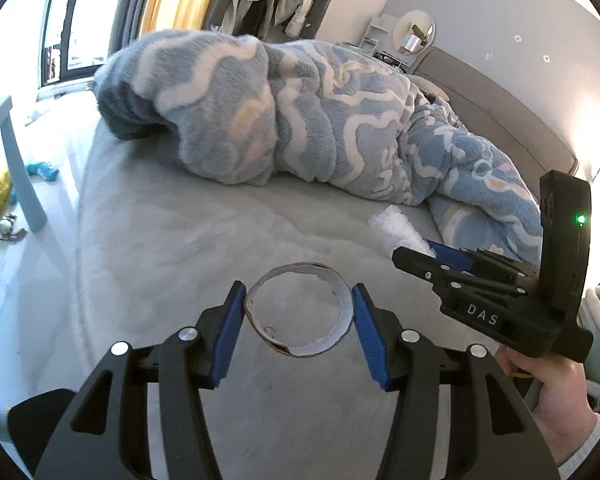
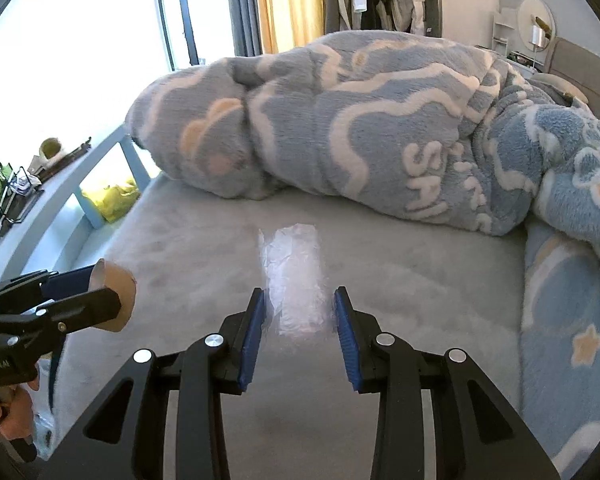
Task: Collect trash
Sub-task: 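Carry the tape roll and plastic wrap over the black bin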
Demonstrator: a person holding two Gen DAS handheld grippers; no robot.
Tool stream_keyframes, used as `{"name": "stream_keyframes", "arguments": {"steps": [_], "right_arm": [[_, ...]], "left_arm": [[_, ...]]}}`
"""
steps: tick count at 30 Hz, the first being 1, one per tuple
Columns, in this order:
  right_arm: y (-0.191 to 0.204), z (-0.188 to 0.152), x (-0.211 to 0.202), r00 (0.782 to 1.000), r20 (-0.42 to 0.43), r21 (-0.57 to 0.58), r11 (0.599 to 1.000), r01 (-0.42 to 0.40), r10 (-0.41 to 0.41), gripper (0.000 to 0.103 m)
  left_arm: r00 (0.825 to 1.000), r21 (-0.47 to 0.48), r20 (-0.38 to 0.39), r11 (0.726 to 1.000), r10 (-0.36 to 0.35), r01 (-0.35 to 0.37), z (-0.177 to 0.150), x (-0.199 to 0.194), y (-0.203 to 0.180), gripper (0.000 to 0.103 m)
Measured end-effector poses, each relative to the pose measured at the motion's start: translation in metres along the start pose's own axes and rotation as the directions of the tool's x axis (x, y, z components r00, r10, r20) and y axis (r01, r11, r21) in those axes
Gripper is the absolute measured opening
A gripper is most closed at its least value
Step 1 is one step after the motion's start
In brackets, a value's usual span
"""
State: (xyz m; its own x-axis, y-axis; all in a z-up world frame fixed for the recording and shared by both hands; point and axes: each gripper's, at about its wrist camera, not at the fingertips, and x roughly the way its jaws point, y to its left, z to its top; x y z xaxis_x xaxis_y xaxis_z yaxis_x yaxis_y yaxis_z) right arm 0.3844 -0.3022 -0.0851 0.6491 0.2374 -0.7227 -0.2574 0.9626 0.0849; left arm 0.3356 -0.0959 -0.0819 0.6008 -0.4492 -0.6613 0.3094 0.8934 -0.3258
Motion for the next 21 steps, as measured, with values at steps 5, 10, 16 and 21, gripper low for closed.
{"name": "stream_keyframes", "arguments": {"steps": [5,10,16,21], "right_arm": [[0.028,-0.013,-0.011,1.000,0.013,0.027,0.999,-0.027,0.026,0.036],[0.056,-0.022,-0.027,0.999,0.034,0.035,0.998,-0.044,0.043,0.036],[0.092,-0.032,-0.041,0.996,0.043,0.018,0.997,-0.074,0.073,0.036],[0.118,-0.038,-0.051,0.994,0.048,0.001,0.995,-0.100,0.100,0.036]], "left_arm": [[1.000,0.017,0.015,1.000,0.025,-0.025,-0.011,-0.028,0.005,0.056],[0.998,0.048,0.020,0.997,0.056,-0.057,-0.025,-0.053,0.010,0.056],[0.997,0.043,0.023,0.996,0.078,-0.079,-0.040,-0.078,0.023,0.056],[0.995,0.036,0.006,0.994,0.102,-0.102,-0.055,-0.094,0.040,0.056]]}}
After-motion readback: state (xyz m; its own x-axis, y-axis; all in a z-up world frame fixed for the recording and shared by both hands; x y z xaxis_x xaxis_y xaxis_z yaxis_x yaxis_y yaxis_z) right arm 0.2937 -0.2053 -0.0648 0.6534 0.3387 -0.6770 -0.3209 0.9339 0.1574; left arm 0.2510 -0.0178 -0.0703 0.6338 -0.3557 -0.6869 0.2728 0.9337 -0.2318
